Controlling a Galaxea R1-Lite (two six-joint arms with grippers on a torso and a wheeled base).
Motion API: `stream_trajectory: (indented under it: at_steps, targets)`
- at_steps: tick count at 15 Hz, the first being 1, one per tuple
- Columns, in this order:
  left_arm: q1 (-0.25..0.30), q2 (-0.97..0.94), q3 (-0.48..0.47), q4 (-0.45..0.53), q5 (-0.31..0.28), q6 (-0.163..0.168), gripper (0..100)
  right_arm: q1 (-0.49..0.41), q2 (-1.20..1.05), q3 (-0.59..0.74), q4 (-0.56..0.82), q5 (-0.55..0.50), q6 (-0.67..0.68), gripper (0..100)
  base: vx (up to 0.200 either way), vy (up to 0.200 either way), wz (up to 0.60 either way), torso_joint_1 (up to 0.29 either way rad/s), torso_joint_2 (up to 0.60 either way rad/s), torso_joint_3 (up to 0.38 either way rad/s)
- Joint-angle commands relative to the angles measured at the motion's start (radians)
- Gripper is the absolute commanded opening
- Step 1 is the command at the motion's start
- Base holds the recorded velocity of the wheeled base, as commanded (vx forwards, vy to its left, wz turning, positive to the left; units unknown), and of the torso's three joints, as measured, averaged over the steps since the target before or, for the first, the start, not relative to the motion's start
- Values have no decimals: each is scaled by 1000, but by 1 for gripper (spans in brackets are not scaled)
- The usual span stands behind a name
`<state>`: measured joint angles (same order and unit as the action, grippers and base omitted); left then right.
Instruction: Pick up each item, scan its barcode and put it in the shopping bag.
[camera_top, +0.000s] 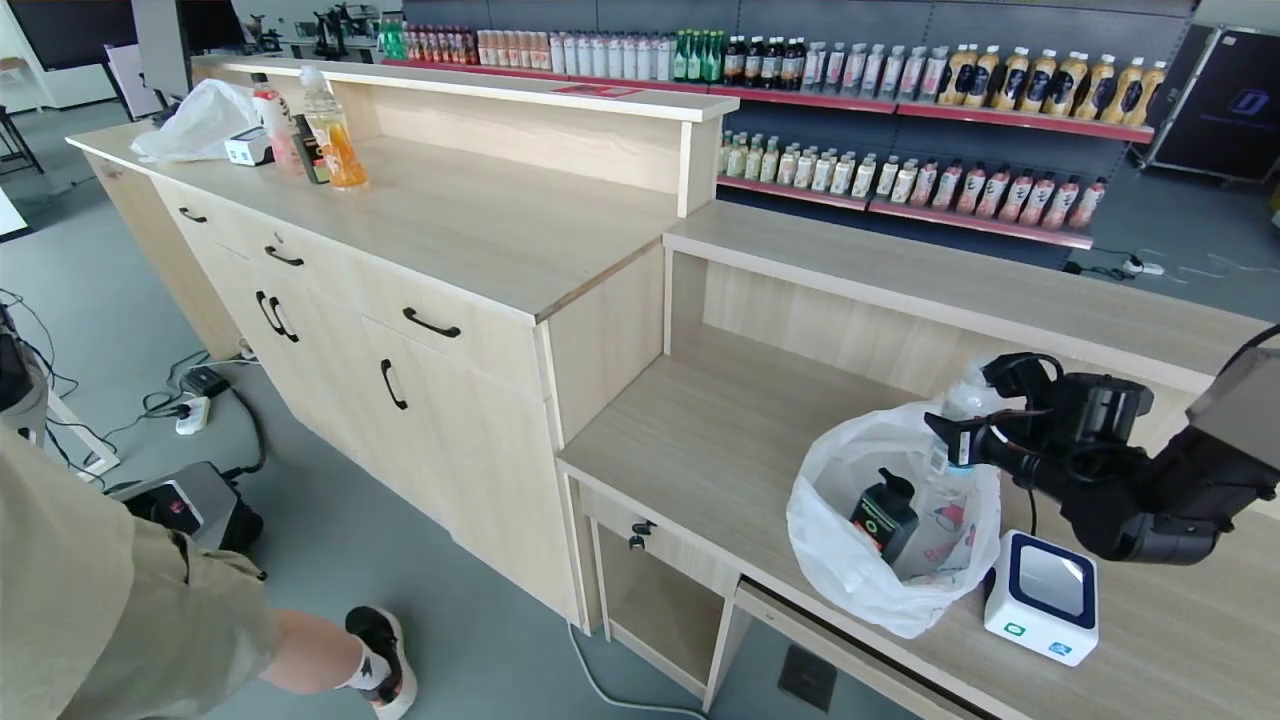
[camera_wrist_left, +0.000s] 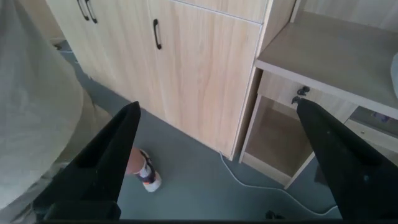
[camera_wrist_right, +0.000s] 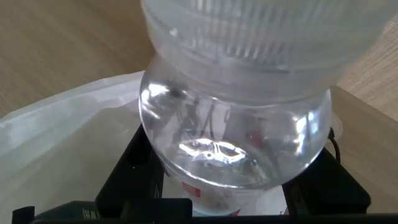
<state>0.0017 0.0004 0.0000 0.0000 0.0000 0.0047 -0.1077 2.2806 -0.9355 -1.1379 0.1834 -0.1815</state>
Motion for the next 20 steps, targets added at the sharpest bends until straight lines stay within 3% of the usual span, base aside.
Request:
stream_trajectory:
  at_steps: [1, 20]
  targets:
    - [0, 0, 0, 0, 0, 0, 100, 0, 43, -2, -10, 1, -1, 0, 0, 0, 0, 0, 0, 0]
    - [0, 0, 0, 0, 0, 0, 100, -24, 111, -16, -37, 5, -7, 0, 0, 0, 0, 0, 0, 0]
